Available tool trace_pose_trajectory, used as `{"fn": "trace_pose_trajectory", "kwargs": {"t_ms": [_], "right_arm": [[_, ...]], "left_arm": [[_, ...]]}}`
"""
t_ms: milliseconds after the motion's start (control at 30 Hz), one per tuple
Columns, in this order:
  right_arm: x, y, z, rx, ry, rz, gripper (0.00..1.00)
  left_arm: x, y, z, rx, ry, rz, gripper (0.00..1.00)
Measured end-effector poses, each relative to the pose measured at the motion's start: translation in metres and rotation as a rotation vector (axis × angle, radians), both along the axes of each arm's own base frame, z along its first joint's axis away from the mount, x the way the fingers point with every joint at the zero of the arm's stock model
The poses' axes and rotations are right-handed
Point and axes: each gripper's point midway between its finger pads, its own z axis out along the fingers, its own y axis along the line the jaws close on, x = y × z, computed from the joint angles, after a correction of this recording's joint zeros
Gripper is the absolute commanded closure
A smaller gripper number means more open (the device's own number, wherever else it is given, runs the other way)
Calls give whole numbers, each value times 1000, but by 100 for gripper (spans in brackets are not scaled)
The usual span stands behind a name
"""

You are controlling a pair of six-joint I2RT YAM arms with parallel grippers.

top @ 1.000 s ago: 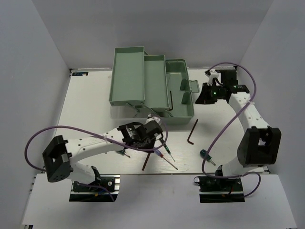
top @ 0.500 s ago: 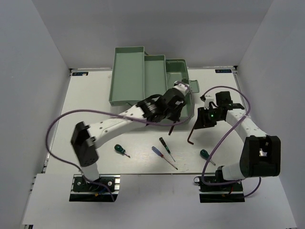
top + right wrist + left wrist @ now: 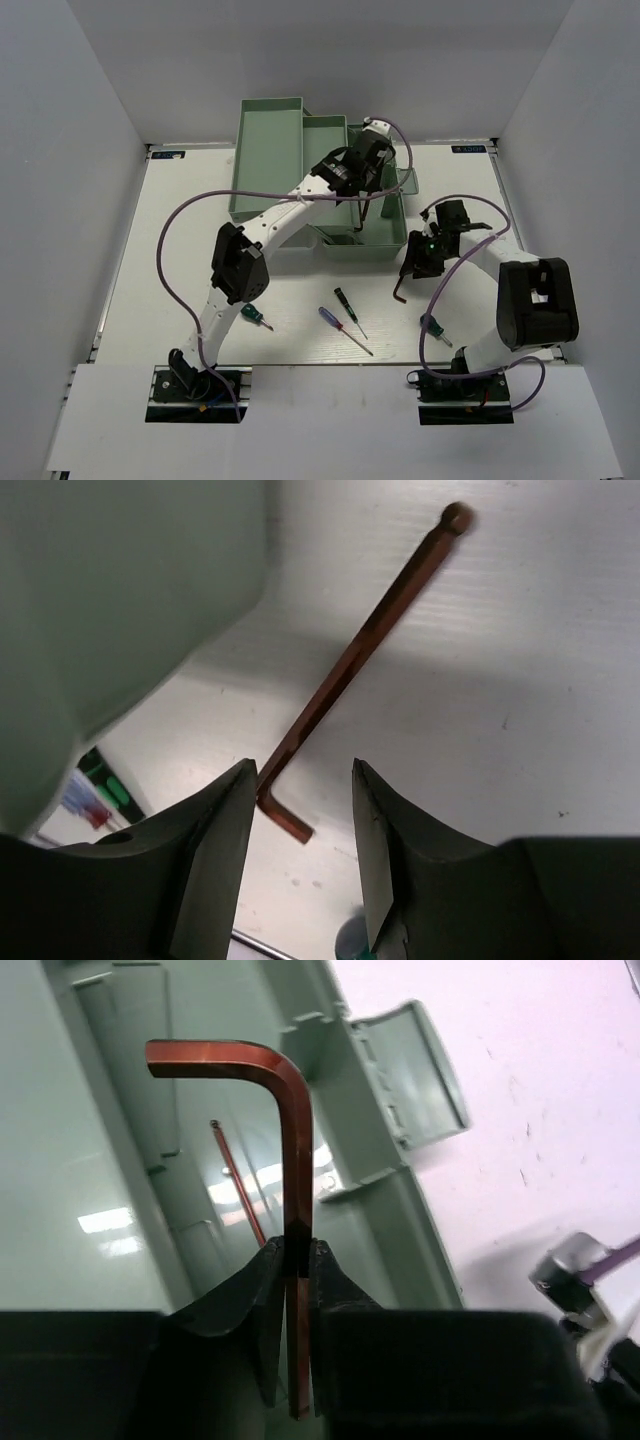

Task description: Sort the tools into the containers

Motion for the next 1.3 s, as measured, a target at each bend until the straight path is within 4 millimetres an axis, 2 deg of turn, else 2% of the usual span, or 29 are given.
{"fn": "trace_pose_trajectory", "kwargs": {"t_ms": [100, 233, 333, 433, 467, 500, 567, 600, 700, 833, 967, 1033, 1100, 1167, 1300], "right_arm": [[1, 0, -8, -9, 14, -56, 51], [4, 2, -16, -14, 30, -123, 51], [11, 6, -16, -16, 18, -152, 51], [16, 8, -17, -34, 9, -176, 59], [17, 7, -18, -45, 4, -180, 62], [19, 7, -18, -59, -1, -186, 72], [23, 3, -21, -94, -5, -201, 82], [24, 2, -22, -107, -5, -211, 90], [28, -2, -22, -139, -1, -239, 100], [29, -13, -21, -167, 1, -277, 100], [23, -46, -18, -244, 14, -331, 100], [20, -62, -11, -276, 6, -354, 100], [24, -77, 7, -293, -40, -371, 100], [34, -80, 27, -286, -105, -361, 100], [61, -69, 83, -201, -309, -287, 100]], "left_arm": [[14, 15, -1, 2, 7, 17, 48], [19, 17, 1, -22, 9, 11, 31], [16, 10, 2, -36, 13, -18, 30], [14, 6, 3, -46, 15, -37, 30], [13, 5, 3, -49, 16, -44, 31], [12, 4, 5, -51, 15, -51, 33], [6, 4, 7, -49, 14, -65, 34], [0, 6, 7, -46, 15, -75, 35], [-39, 29, 8, -18, 47, -112, 35], [-109, 70, 34, -38, 47, -178, 34], [-181, 111, 59, -110, 44, -261, 38], [-207, 126, 55, -140, 75, -293, 38], [-228, 132, 35, -154, 132, -318, 38], [-248, 138, -4, -125, 238, -324, 37], [-273, 144, -75, -20, 453, -310, 28]]}}
